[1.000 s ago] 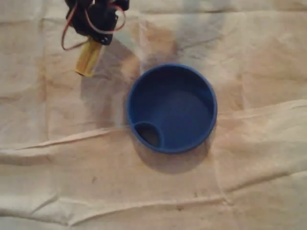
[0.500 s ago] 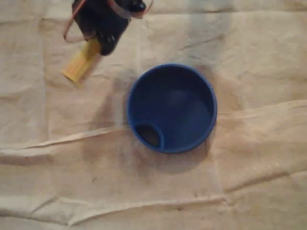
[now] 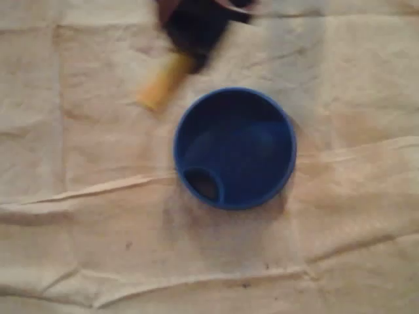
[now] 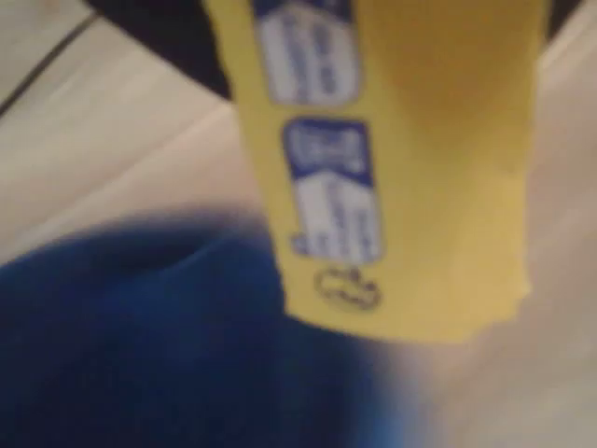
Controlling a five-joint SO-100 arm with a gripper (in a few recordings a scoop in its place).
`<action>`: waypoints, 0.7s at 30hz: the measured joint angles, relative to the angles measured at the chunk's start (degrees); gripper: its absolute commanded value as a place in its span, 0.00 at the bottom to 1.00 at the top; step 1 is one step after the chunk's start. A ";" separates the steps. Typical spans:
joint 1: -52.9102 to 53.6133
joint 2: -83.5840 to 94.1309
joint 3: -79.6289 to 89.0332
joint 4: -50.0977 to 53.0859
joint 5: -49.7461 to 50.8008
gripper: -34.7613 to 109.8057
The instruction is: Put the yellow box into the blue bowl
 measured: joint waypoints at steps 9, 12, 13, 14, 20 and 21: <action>-5.80 0.00 0.00 -8.44 7.91 0.24; -7.29 0.00 0.00 -10.02 8.79 0.24; -7.38 -0.09 0.00 -10.46 8.79 0.24; -7.56 -0.62 0.00 -10.72 8.79 0.24; -7.21 -5.19 0.00 -11.16 8.79 0.24; -7.29 -5.62 0.00 -11.16 8.79 0.24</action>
